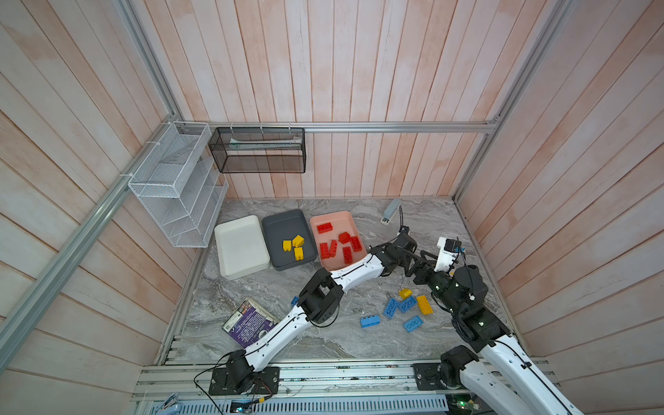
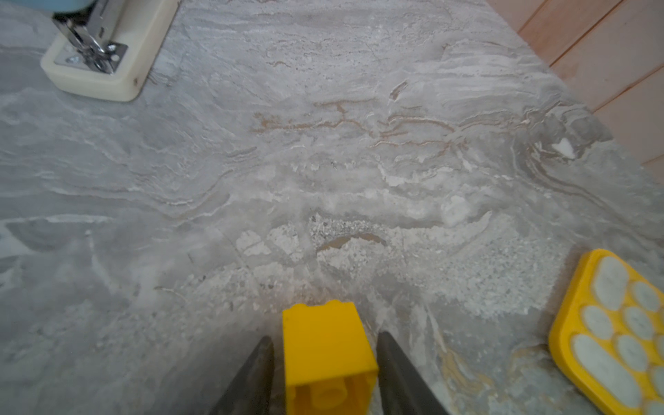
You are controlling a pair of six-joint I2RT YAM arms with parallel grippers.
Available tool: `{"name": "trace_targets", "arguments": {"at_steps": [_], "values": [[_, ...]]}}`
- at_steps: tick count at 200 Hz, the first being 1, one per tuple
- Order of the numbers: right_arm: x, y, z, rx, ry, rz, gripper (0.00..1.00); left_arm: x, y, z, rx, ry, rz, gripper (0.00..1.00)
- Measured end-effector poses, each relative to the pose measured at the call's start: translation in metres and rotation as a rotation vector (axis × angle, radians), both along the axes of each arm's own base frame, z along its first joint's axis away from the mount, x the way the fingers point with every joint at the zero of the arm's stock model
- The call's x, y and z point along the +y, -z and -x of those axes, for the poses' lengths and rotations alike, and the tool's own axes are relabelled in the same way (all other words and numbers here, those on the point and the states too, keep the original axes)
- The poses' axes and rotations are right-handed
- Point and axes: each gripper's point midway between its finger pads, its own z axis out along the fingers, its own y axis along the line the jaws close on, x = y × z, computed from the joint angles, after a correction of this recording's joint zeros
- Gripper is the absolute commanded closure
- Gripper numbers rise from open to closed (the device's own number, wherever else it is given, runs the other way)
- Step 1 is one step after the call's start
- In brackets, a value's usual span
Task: Sort the legos into containers by color
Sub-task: 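Carry the yellow brick back over the gray tray with the left gripper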
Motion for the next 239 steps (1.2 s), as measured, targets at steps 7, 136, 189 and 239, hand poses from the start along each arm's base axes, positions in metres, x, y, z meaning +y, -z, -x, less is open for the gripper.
{"name": "trace_targets", "arguments": {"at_steps": [7, 136, 189, 239], "values": [[0.0, -0.001, 0.0, -0.002, 0.0, -0.001, 0.17, 0.001, 0.0, -0.001, -0.004, -0.003, -0.005, 0.61], [-0.003, -0.018, 0.003, -0.015, 0.006, -0.006, 0.17, 0.012, -0.024, 0.019, -0.038, 0.023, -0.052, 0.67], [-0.005, -0.053, 0.009, -0.049, 0.007, -0.025, 0.18, 0.039, -0.126, 0.042, -0.123, 0.016, 0.042, 0.66], [-0.008, -0.049, 0.012, -0.007, 0.012, 0.007, 0.18, 0.106, -0.178, 0.058, -0.178, -0.042, 0.096, 0.65]]}}
